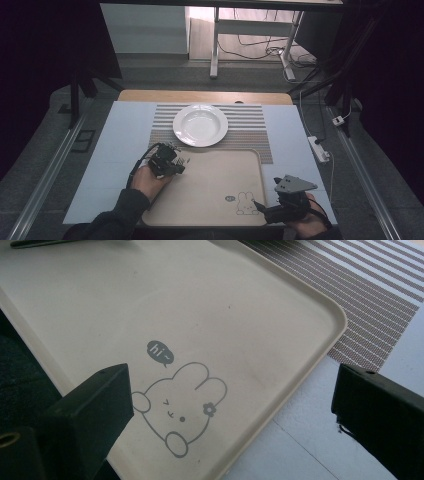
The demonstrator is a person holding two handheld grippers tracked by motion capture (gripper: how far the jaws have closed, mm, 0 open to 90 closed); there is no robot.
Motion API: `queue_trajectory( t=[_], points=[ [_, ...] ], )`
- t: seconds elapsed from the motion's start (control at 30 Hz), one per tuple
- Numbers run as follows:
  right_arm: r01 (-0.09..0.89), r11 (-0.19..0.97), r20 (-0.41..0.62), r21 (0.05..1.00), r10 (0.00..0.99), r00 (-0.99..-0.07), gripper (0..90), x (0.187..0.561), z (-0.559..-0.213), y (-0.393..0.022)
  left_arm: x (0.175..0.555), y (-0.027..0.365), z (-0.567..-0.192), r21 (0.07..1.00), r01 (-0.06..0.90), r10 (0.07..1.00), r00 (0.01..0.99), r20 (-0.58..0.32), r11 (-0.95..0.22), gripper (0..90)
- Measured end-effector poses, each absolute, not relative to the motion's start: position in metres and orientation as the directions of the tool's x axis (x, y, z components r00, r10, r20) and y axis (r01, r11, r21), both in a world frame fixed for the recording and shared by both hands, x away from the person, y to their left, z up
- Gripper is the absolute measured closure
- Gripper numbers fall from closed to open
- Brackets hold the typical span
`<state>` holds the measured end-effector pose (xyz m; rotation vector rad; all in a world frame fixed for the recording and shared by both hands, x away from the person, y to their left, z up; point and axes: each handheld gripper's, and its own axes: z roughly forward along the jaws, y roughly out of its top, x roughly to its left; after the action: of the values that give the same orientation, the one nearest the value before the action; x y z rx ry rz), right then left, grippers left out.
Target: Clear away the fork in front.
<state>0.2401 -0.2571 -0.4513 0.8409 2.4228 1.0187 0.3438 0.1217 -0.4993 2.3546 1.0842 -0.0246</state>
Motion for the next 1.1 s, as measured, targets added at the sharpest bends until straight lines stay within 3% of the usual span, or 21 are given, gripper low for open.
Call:
queue_trajectory(
  t=[0.33, 0.8, 1.1],
  points=[
    [0.376, 0.561, -0.114, 0.737, 0.652, -0.749, 3.9, 0.24, -0.452, -0.257, 0.35, 0.122, -0.514, 0.444, 0.721, 0.732, 0.655, -0.188, -0.531, 89.1],
    [0.394, 0.55, -0.091, 0.736, 0.658, -0.748, 3.9, 0.241, -0.454, -0.256, 0.359, 0.163, -0.515, 0.419, 0.797, 0.808, 0.551, -0.21, -0.435, 89.1],
    [0.397, 0.553, -0.091, 0.733, 0.658, -0.748, 3.9, 0.241, -0.454, -0.256, 0.36, 0.17, -0.516, 0.424, 0.808, 0.814, 0.533, -0.231, -0.409, 88.9]
  ],
)
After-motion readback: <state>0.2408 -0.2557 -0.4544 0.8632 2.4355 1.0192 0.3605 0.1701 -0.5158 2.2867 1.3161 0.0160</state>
